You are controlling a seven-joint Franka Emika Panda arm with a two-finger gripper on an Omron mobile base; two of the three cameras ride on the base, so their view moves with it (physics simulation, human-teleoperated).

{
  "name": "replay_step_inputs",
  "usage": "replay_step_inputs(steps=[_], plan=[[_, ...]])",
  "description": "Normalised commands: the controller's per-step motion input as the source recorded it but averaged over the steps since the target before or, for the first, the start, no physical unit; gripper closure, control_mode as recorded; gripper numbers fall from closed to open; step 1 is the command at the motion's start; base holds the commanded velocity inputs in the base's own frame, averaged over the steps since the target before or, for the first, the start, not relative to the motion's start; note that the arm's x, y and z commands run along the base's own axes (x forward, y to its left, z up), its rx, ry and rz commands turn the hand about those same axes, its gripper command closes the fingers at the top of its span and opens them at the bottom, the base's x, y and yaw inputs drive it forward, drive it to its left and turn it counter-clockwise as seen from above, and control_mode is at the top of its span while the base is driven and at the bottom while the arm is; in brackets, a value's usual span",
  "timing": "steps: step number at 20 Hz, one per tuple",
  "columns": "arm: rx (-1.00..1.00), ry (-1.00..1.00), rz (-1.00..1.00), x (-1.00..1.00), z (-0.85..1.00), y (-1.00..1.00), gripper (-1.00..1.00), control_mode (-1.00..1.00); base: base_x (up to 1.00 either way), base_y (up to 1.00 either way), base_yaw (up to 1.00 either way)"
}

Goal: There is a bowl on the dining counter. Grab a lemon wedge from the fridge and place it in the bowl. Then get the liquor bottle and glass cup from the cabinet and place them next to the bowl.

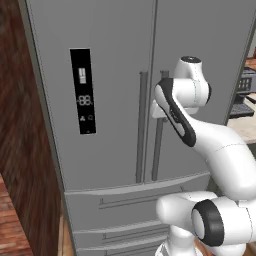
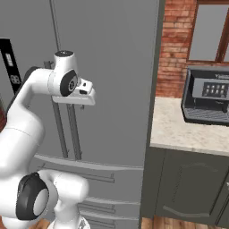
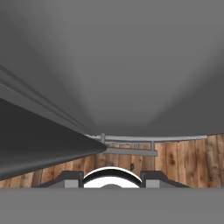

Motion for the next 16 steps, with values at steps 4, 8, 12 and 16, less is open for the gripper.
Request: replay_step_inputs(steps=[4, 8, 12, 16], plan=[[0.0, 0.01, 0.0, 0.0, 0.0, 0.0, -1.0, 1.0, -0.04, 0.0, 0.0], [0.0, 0.0, 0.0, 0.0, 0.0, 0.0, -1.0, 1.0, -0.41, 0.34, 0.02], [0.0, 0.0, 0.0, 0.0, 0.0, 0.0, -1.0, 1.0, -0.61, 0.39, 0.0], [0.0, 0.0, 0.0, 0.0, 0.0, 0.0, -1.0, 1.0, -0.66, 0.22, 0.0]])
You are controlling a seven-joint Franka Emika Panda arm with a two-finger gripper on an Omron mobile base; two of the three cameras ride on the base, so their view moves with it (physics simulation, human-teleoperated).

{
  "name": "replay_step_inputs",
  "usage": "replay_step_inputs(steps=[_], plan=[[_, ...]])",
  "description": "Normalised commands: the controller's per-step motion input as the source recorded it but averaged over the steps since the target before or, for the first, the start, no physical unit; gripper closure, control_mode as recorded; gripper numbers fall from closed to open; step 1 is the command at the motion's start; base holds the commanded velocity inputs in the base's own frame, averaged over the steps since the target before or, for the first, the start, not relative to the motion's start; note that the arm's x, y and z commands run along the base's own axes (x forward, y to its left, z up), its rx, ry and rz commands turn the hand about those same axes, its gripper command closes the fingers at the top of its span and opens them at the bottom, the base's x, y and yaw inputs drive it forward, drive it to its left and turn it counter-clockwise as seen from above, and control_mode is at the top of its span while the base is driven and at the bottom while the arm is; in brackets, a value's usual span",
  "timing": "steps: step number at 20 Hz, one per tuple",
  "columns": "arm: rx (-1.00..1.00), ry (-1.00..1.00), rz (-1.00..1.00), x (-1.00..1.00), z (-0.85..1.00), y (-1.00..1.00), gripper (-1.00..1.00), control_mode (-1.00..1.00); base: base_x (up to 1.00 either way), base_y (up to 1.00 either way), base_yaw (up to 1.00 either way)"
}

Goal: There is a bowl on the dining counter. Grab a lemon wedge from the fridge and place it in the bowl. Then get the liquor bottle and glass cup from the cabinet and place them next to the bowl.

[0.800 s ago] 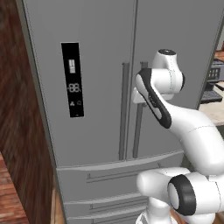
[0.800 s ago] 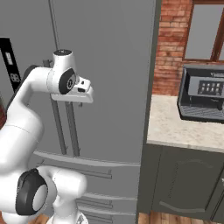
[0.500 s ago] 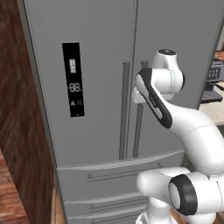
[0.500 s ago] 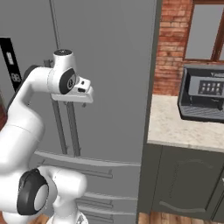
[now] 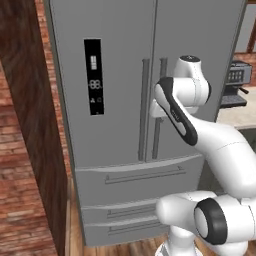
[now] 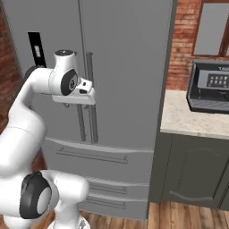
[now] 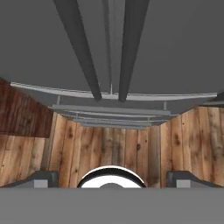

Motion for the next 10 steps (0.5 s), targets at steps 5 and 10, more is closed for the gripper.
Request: replay_step_inputs(steps=[5, 10], plan=[[0.0, 0.0, 0.0, 0.0, 0.0, 0.0, -1.0, 1.0, -0.66, 0.06, 0.0], [0.0, -0.13, -0.01, -0.12, 0.0, 0.0, -1.0, -1.0, -0.09, 0.0, 0.0]])
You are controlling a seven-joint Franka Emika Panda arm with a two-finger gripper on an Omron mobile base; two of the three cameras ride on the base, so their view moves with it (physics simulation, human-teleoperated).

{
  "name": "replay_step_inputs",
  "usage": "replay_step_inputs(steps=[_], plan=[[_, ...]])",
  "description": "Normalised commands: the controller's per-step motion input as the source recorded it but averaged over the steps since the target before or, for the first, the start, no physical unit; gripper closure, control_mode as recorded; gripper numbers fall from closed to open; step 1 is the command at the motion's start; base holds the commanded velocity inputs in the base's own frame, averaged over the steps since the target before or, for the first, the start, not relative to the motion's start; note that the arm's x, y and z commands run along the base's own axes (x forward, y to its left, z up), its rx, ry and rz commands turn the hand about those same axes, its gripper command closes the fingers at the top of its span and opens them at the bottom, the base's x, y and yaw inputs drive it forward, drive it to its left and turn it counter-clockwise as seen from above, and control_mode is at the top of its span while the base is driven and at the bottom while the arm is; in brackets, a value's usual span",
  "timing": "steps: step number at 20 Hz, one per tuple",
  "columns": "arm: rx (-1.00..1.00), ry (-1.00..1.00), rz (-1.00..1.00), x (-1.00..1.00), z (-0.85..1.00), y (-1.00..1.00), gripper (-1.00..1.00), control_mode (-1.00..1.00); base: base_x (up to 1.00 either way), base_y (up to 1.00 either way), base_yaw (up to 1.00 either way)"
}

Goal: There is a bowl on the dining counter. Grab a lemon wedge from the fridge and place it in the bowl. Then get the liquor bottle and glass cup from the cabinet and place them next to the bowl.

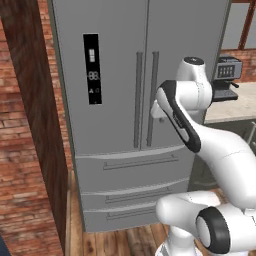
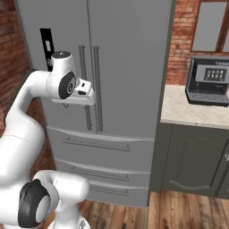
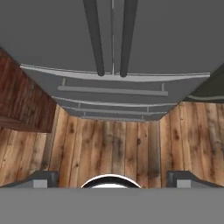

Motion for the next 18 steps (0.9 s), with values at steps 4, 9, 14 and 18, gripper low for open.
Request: replay_step_inputs(steps=[4, 9, 14, 18], plan=[[0.0, -0.27, 0.0, 0.39, 0.0, -0.06, -1.0, -1.0, 0.0, 0.0, 0.0], [0.0, -0.2, -0.02, 0.64, 0.0, -0.04, -1.0, -1.0, 0.0, 0.0, 0.0], [0.0, -0.16, -0.01, 0.74, 0.0, -0.01, -1.0, -1.0, 0.0, 0.0, 0.0], [0.0, -0.18, 0.0, 0.69, 0.0, 0.0, -1.0, -1.0, 0.0, 0.0, 0.0]])
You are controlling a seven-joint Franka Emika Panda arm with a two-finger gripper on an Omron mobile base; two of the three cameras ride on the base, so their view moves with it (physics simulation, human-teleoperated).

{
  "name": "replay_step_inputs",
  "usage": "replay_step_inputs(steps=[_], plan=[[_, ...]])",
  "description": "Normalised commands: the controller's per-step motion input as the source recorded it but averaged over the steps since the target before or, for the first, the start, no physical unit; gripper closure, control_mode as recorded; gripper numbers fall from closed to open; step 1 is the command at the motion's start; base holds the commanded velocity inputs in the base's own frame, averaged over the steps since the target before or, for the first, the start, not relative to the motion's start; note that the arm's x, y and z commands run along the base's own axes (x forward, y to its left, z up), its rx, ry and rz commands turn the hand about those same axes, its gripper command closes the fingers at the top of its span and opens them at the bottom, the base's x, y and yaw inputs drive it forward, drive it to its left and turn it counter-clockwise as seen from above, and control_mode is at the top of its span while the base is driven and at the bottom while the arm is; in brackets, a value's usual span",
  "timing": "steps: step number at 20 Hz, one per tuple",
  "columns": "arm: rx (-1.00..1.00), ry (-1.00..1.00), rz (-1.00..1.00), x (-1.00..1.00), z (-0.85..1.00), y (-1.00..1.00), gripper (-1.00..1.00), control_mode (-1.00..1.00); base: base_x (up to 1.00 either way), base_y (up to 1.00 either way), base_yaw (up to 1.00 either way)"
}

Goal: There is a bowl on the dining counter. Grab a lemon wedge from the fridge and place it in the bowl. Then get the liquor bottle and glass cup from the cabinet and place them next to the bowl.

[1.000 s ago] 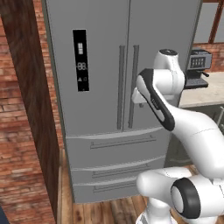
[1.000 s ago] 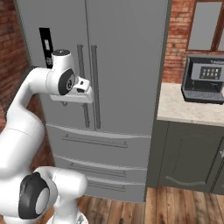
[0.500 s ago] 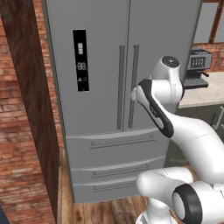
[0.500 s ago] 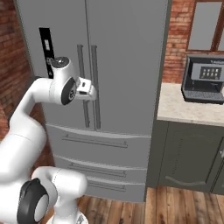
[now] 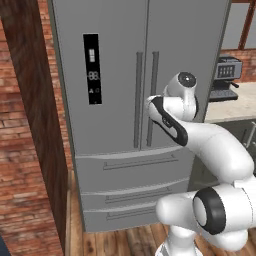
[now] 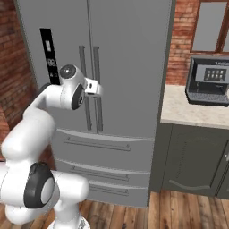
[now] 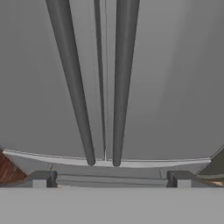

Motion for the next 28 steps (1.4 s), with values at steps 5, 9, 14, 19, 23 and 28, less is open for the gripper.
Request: replay_step_inputs(steps=[5, 9, 14, 19, 23, 28], plan=[[0.0, -0.13, -0.02, 0.62, 0.0, 0.0, -1.0, -1.0, 0.0, 0.0, 0.0], [0.0, -0.01, -0.04, 0.55, 0.0, -0.07, -1.0, -1.0, 0.0, 0.0, 0.0], [0.0, 0.0, -0.04, 0.56, 0.0, -0.15, -1.0, -1.0, 0.0, 0.0, 0.0], [0.0, 0.0, -0.04, 0.65, 0.0, -0.1, -1.0, -1.0, 0.0, 0.0, 0.0], [0.0, 0.0, -0.03, 0.71, -0.01, 0.0, -1.0, -1.0, 0.0, 0.0, 0.0], [0.0, 0.0, -0.01, 0.68, -0.08, 0.0, -1.0, -1.0, 0.0, 0.0, 0.0]])
